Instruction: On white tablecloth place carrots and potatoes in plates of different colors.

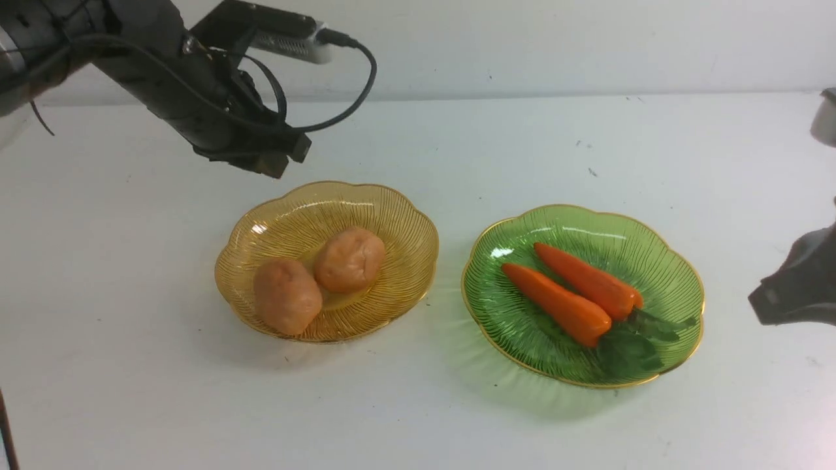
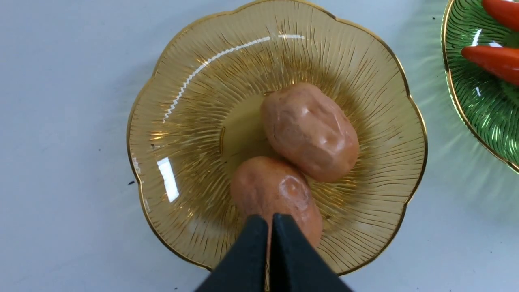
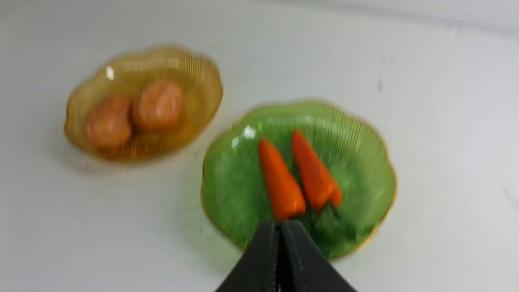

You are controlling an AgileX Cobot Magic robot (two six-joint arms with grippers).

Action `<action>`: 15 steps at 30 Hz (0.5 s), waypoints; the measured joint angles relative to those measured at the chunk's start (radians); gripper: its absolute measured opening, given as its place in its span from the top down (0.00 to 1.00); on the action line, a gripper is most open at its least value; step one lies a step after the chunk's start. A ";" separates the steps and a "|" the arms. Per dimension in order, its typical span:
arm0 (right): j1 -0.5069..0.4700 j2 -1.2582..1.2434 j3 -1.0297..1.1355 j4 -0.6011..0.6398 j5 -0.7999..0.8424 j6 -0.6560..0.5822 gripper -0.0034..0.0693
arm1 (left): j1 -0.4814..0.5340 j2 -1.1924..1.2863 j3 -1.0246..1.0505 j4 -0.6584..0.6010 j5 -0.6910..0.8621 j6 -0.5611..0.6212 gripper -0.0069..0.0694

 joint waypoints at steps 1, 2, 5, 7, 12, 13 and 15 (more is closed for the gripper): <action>0.000 -0.043 0.056 0.009 -0.091 -0.012 0.97 | 0.000 0.000 0.000 0.000 0.000 0.000 0.91; 0.000 -0.086 0.128 0.022 -0.197 -0.030 0.97 | 0.000 0.000 0.000 0.000 0.000 0.000 0.91; 0.000 -0.118 0.209 0.042 -0.355 -0.053 0.97 | 0.000 0.000 0.000 0.000 0.002 0.000 0.91; 0.000 -0.126 0.255 0.053 -0.433 -0.060 0.97 | 0.000 0.000 0.000 0.000 0.002 0.000 0.91; 0.000 -0.128 0.302 0.063 -0.533 -0.064 0.97 | 0.000 0.000 0.000 0.000 0.006 -0.001 0.91; 0.000 -0.128 0.305 0.065 -0.535 -0.064 0.97 | 0.000 0.000 0.000 0.000 0.008 -0.001 0.91; 0.000 -0.128 0.308 0.065 -0.534 -0.064 0.97 | 0.000 0.000 0.000 0.000 0.012 -0.001 0.91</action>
